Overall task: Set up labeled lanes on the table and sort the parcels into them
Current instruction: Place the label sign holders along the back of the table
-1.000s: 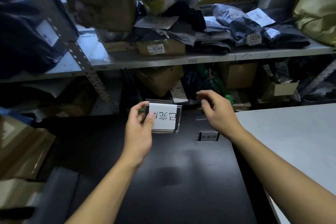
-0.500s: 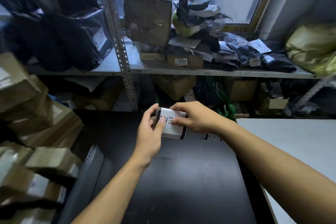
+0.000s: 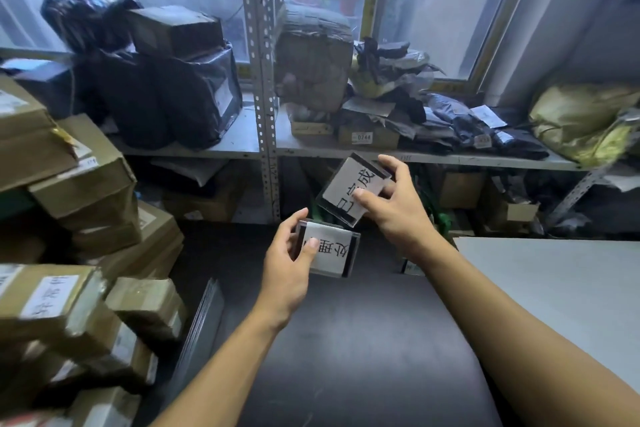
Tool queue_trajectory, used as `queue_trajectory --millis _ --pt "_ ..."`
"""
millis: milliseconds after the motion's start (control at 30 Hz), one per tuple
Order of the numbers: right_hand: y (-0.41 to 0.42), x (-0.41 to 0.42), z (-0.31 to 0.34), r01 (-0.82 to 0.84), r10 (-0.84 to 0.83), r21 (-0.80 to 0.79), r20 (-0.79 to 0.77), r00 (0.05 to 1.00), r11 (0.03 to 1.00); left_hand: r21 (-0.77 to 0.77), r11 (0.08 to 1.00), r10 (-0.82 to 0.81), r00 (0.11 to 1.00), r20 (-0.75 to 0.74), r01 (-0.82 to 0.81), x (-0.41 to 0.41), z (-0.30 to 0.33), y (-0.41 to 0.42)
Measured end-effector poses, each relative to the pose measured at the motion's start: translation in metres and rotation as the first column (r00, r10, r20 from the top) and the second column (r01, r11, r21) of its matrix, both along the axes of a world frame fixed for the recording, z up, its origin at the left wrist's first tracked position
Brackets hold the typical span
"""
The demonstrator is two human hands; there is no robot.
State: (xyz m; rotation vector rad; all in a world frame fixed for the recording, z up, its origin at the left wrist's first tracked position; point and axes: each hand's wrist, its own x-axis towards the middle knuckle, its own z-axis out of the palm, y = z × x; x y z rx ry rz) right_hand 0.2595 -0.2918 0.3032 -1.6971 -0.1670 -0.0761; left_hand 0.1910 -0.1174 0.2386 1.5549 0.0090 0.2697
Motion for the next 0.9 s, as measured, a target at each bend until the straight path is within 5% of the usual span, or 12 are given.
queue_trajectory --millis 333,900 --pt "0.041 -0.032 -0.025 0.094 -0.065 0.253 -0.121 0.991 0.963 0.105 0.975 -0.199 0.98 -0.004 0.198 -0.019 0.001 0.024" --pt "0.055 -0.065 -0.044 0.286 -0.277 0.242 -0.071 0.958 0.927 0.134 0.926 -0.353 0.935 -0.026 0.353 -0.032 -0.002 0.044"
